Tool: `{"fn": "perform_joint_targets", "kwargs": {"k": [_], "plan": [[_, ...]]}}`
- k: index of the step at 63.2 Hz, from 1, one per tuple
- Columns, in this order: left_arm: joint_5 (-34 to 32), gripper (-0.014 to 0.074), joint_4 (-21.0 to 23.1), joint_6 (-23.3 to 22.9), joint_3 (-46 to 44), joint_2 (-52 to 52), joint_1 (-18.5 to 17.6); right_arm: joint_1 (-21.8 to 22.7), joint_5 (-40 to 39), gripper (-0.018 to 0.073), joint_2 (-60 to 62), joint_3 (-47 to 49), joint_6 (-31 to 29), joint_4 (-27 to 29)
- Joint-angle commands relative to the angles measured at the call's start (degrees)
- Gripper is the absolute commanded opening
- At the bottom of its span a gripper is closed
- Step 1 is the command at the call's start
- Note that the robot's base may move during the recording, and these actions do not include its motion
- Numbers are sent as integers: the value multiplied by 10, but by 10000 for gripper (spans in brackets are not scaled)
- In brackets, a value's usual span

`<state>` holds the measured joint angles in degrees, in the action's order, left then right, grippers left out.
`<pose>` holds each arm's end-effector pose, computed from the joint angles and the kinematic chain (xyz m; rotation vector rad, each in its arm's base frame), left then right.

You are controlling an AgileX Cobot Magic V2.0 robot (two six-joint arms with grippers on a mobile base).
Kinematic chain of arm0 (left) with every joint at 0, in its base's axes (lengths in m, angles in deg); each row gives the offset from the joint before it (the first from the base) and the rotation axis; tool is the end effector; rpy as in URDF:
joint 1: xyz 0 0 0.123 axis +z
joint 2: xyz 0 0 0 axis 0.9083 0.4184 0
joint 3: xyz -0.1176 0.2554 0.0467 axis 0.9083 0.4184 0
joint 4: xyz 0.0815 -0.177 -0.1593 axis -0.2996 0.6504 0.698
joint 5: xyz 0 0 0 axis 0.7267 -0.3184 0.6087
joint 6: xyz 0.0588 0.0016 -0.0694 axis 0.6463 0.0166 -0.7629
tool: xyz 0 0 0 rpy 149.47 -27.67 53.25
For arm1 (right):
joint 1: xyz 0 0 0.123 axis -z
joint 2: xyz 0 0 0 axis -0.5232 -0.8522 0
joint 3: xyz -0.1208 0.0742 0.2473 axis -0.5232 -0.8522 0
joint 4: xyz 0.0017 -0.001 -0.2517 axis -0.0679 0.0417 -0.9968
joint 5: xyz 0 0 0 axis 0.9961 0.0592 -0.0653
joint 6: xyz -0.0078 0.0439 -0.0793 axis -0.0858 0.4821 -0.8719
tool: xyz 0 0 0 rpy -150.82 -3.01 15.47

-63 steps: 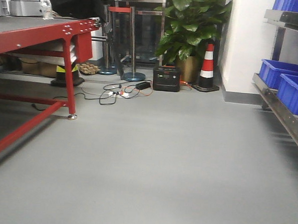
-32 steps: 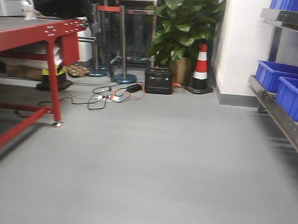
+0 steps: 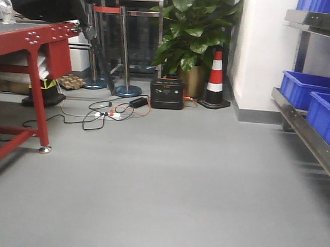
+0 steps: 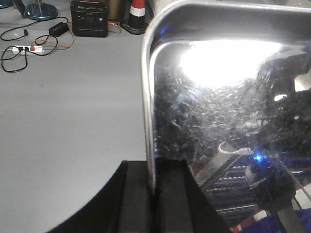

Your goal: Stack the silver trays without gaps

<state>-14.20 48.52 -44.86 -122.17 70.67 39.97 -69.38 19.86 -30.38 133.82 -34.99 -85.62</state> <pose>0.2570 -0.1130 0.4223 0.2034 1.9663 -0.3229 0.2715 0.1687 0.4221 -0.1294 2.1072 0.1897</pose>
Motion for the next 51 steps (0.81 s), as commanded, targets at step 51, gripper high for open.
{"fn": "perform_joint_targets", "kwargs": {"k": [51], "plan": [[-46, -17, 24, 0, -6, -6, -13, -5, -49, -78, 2, 1, -10, 6]]}}
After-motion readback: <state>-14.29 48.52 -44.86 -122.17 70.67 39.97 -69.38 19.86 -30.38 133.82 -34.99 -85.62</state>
